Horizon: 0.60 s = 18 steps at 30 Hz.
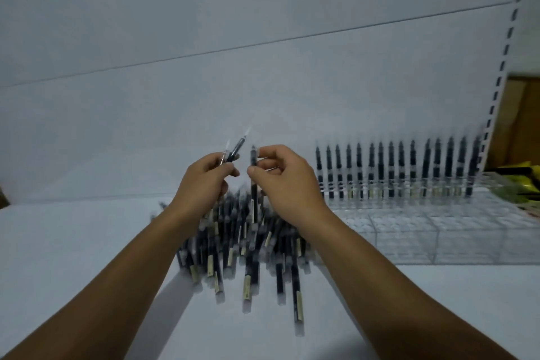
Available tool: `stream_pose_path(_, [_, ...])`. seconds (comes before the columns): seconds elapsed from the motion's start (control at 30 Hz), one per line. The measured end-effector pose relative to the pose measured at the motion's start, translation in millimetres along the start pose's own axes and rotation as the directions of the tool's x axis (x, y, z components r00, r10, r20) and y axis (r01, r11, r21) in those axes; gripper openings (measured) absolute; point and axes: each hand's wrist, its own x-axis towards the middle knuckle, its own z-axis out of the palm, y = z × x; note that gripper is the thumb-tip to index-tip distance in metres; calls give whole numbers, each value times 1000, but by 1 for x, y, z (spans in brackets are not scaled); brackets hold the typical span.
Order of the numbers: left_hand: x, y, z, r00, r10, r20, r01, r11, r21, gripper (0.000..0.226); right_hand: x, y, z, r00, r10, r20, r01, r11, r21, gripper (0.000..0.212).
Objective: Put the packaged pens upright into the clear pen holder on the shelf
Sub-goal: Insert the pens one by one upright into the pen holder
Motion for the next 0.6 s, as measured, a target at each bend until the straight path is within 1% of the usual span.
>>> stream_pose_path(0.13, [1, 17, 20, 998, 29, 57, -18, 985, -173, 20, 5, -11, -37, 1000, -5, -12, 6, 998, 70, 21])
stream_pose_path(0.23, [0, 27, 44, 992, 39, 124, -4, 962, -274, 17, 6, -14, -83, 999, -43, -20, 44, 997, 70, 20])
stream_pose_path(0.33, [-3, 37, 72, 977, 48, 209, 29, 935, -353, 17, 4, -9, -132, 995, -78, -67, 81, 995, 51, 15])
stream_pose_path(0.5, [-8, 61, 132, 933, 62, 356, 137, 851, -507, 14, 4, -2, -207, 969, -141, -201, 132, 989, -60, 4])
stream_pose_path(0.6, [-11, 71, 165, 887, 78, 456, 204, 818, -538, 13, 9, 5, -244, 914, -192, -357, 167, 981, -100, 7])
